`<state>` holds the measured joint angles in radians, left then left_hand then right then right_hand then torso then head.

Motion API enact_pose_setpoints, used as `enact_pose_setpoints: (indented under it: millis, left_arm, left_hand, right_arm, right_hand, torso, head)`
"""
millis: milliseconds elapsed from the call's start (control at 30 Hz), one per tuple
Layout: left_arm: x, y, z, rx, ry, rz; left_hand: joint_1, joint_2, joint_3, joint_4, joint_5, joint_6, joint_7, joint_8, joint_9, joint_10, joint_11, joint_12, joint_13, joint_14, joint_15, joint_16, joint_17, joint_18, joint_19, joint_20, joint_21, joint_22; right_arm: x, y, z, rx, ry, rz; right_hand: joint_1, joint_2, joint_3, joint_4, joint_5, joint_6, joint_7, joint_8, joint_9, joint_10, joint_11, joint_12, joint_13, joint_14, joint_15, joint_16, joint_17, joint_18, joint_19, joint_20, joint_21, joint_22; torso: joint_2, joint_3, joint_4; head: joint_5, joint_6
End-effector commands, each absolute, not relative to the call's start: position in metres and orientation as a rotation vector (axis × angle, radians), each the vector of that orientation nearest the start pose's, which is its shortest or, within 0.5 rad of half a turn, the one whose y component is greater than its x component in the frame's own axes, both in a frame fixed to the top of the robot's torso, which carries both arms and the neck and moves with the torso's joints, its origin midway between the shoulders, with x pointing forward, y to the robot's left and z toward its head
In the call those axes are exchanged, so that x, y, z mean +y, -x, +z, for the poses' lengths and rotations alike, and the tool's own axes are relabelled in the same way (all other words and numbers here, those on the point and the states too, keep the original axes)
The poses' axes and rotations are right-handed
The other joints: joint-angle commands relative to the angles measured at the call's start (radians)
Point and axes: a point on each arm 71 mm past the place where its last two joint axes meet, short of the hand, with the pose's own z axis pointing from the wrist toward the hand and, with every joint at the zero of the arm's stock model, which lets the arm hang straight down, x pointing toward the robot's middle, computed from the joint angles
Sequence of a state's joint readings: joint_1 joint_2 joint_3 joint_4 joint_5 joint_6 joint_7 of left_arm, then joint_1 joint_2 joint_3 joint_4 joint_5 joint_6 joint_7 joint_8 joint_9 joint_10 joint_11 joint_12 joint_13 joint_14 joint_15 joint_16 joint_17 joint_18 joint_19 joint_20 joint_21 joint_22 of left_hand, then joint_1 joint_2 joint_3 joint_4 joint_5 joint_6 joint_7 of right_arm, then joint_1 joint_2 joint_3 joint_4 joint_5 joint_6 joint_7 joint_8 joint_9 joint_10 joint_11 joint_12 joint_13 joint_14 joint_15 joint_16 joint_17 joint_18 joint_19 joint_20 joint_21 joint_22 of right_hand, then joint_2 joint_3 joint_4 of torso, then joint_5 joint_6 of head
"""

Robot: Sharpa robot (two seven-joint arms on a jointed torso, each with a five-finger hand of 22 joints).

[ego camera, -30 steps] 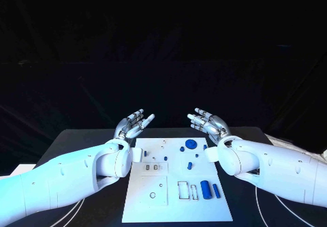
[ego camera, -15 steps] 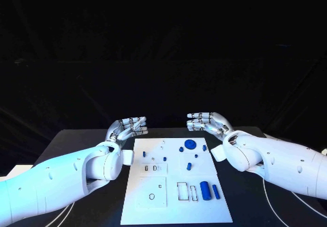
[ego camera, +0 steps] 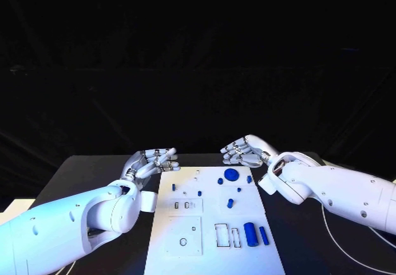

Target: Assemble the parts on the task board

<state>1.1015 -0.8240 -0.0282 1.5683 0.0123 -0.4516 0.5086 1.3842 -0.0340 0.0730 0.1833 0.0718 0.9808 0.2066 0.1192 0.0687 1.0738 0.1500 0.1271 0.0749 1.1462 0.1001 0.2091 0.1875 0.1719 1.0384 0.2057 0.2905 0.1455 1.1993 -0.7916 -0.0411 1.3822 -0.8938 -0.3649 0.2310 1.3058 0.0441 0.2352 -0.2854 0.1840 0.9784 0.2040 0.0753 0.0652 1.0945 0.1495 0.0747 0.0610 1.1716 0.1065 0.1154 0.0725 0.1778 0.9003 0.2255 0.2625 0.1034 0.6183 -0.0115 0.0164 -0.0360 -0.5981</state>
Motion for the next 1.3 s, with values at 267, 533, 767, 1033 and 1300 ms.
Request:
enact_pose_setpoints:
  millis: [267,533,767,1033,1300]
  left_arm:
    - [0.179,-0.447,-0.196,1.399,1.15,-1.622]
    - [0.169,-0.438,-0.192,1.422,1.144,-1.665]
    - [0.166,-0.434,-0.189,1.428,1.141,-1.681]
    - [0.164,-0.43,-0.186,1.434,1.134,-1.694]
    - [0.163,-0.428,-0.184,1.438,1.133,-1.702]
  left_hand:
    - [0.001,0.001,-0.004,-0.007,-0.001,0.009,-0.001,-0.006,-0.001,0.006,0.001,-0.007,0.001,0.005,0.0,0.002,0.005,0.01,0.008,0.001,0.005,0.001]
    - [-0.005,0.0,-0.011,-0.008,-0.001,0.007,0.003,-0.012,-0.002,0.004,0.004,-0.014,0.001,0.002,0.002,-0.003,0.01,0.009,0.008,0.002,0.002,-0.001]
    - [-0.007,-0.001,-0.013,-0.009,-0.001,0.006,0.004,-0.014,-0.002,0.004,0.005,-0.016,0.001,0.002,0.002,-0.004,0.012,0.009,0.008,0.002,0.001,-0.001]
    - [-0.007,0.0,-0.014,-0.009,-0.001,0.006,0.004,-0.015,-0.002,0.004,0.005,-0.017,0.001,0.002,0.002,-0.004,0.013,0.009,0.008,0.002,0.001,-0.001]
    - [-0.007,0.0,-0.014,-0.009,-0.001,0.006,0.004,-0.015,-0.002,0.004,0.005,-0.017,0.001,0.002,0.002,-0.004,0.013,0.009,0.008,0.002,0.001,-0.001]
  right_arm:
    - [-0.203,-0.508,-0.178,1.674,0.198,0.628]
    - [-0.196,-0.511,-0.166,1.644,0.323,0.498]
    - [-0.193,-0.511,-0.162,1.649,0.367,0.457]
    - [-0.189,-0.511,-0.163,1.687,0.405,0.435]
    - [-0.187,-0.513,-0.166,1.72,0.435,0.41]
  right_hand:
    - [-0.006,-0.07,-0.02,0.016,-0.043,0.057,-0.034,-0.007,0.003,0.046,-0.04,-0.006,0.005,0.265,-0.079,0.113,0.071,0.004,0.2,-0.096,0.266,0.137]
    - [-0.008,-0.073,-0.035,0.041,-0.039,0.066,-0.05,-0.008,0.002,0.035,-0.052,-0.004,0.007,0.328,-0.105,0.288,0.208,0.001,0.215,-0.122,0.442,0.247]
    - [-0.014,-0.075,-0.016,0.059,-0.033,0.077,-0.056,-0.008,0.002,0.036,-0.058,-0.002,0.006,0.328,-0.11,0.48,0.345,0.004,0.198,-0.127,0.582,0.337]
    - [-0.025,-0.07,0.036,0.076,-0.025,0.111,-0.066,-0.011,0.002,0.05,-0.062,-0.006,0.003,0.325,-0.113,0.705,0.544,-0.008,0.209,-0.129,0.732,0.48]
    - [-0.033,-0.08,0.072,0.089,-0.025,0.117,-0.065,-0.01,0.002,0.05,-0.065,-0.007,0.002,0.32,-0.109,0.842,0.675,-0.024,0.235,-0.126,0.838,0.611]
  torso:
    - [0.067,-0.0014,0.0186]
    - [0.103,-0.004,0.0321]
    - [0.121,-0.0041,0.0378]
    - [0.138,-0.0026,0.0396]
    - [0.149,-0.0028,0.045]
  head:
    - [-0.017,0.014]
    - [-0.033,0.013]
    - [-0.042,0.01]
    - [-0.041,0.009]
    - [-0.046,0.01]
